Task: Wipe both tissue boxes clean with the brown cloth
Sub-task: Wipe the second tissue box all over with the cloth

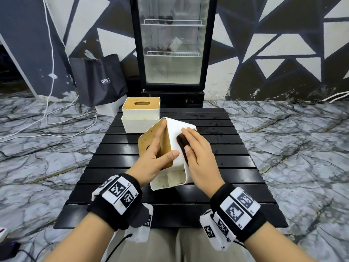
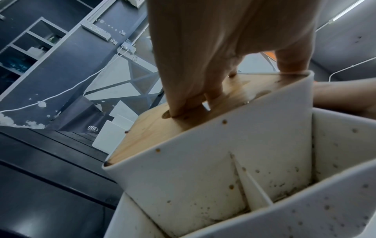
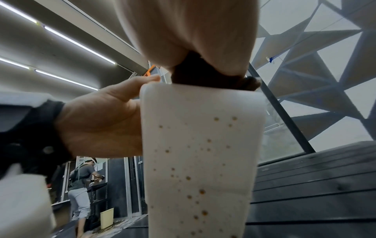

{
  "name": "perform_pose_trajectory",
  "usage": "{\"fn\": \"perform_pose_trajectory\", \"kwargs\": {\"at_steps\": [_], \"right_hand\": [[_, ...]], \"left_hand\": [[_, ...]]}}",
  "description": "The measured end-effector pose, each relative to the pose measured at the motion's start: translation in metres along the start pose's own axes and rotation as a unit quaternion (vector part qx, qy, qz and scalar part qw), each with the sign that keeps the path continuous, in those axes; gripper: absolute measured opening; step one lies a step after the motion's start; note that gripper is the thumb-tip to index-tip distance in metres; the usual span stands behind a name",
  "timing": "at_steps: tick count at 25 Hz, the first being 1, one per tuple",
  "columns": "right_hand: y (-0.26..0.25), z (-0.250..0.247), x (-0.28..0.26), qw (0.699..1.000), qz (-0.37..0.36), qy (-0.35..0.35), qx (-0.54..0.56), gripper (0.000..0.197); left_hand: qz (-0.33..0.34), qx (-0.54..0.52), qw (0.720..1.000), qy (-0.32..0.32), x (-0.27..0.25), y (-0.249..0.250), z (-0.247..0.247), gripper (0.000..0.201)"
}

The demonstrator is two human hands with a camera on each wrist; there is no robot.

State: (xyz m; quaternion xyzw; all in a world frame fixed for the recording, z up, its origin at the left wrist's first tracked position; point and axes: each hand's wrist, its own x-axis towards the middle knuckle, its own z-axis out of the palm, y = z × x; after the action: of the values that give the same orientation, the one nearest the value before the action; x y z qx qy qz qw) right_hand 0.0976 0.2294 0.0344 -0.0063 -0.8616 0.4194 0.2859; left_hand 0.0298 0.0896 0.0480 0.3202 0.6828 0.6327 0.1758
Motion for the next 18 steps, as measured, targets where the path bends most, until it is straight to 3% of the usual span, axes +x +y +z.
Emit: {"fn": "perform_pose_trajectory", "kwargs": {"at_steps": [6,11,18], "right_hand": [[-0.002,-0.005,0.018,0.999,-0.039,0.001,0.004,0.045],[0.002,-0.005,0.012,0.999,-0.019,-0.013,-0.027,0.048],[-0.015,-0.004,0.032,0.997,-0.082,0.001,-0.001,0.042]], "left_hand": [[0.016,0.021,0.999,-0.022,0.0,-0.005,0.004,0.081],[0.011,-0.005,1.0,0.0,-0.002,-0.006,0.001,0.079],[0.041,0.033,0.999,-0.009,-0.006,-0.004,0.006,0.079]]}}
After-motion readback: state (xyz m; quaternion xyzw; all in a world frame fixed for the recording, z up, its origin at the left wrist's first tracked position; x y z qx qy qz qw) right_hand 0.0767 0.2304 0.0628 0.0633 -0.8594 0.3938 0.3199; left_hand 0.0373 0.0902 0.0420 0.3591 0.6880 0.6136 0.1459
